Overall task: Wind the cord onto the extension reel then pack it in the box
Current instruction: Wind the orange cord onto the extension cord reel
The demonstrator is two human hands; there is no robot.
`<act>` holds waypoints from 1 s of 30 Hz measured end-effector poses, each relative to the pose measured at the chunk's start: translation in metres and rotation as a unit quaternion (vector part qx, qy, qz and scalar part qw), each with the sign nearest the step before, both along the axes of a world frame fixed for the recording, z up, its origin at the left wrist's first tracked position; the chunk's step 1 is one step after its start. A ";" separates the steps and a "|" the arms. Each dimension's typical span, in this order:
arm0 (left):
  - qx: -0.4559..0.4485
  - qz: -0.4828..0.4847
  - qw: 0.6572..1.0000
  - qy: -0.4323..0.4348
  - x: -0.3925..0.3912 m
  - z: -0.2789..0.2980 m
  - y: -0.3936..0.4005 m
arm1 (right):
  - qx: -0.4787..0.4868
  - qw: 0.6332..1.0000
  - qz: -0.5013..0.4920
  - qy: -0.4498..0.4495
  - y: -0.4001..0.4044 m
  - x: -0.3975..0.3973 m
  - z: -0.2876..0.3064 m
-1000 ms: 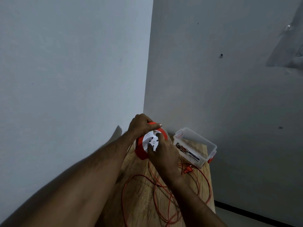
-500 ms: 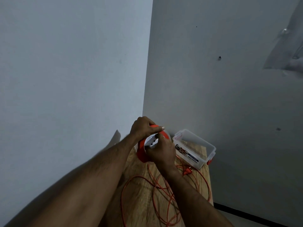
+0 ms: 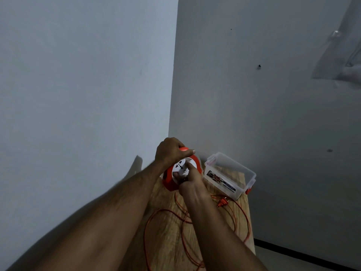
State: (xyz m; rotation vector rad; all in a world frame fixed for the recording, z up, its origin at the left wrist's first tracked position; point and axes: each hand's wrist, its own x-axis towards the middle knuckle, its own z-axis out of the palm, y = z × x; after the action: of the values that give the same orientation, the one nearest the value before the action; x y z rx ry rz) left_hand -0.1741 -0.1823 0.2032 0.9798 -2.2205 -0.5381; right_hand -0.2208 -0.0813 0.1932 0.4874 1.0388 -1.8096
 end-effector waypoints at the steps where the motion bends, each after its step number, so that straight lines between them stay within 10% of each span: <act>1: 0.013 0.003 1.000 0.008 0.003 0.000 -0.003 | 0.014 1.000 0.007 0.027 0.004 0.002 0.004; 4: 0.036 0.013 0.999 0.035 0.008 0.001 -0.009 | 0.097 0.951 0.040 0.290 0.027 0.011 -0.001; 7: 0.053 0.009 0.997 0.048 0.010 0.005 -0.013 | 0.154 0.680 0.038 0.716 0.053 0.020 -0.009; 9: 0.059 0.004 0.997 0.045 0.008 0.006 -0.013 | 0.193 0.501 0.052 0.842 0.055 0.014 -0.008; 12: 0.064 0.000 0.997 0.048 0.004 0.003 -0.012 | 0.231 0.411 0.126 0.873 0.049 0.008 -0.008; 23: 0.055 -0.022 0.998 0.038 0.003 0.002 -0.008 | 0.187 0.471 0.164 0.847 0.034 -0.005 -0.012; 30: 0.044 -0.016 0.999 0.026 0.003 0.007 -0.007 | 0.157 0.704 0.040 0.691 0.024 0.002 -0.020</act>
State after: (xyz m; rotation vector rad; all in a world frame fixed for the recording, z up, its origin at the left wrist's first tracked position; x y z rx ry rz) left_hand -0.1711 -0.1889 0.2102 0.9648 -2.1854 -0.6727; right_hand -0.2189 -0.0576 0.1729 -0.9608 2.3117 -1.7588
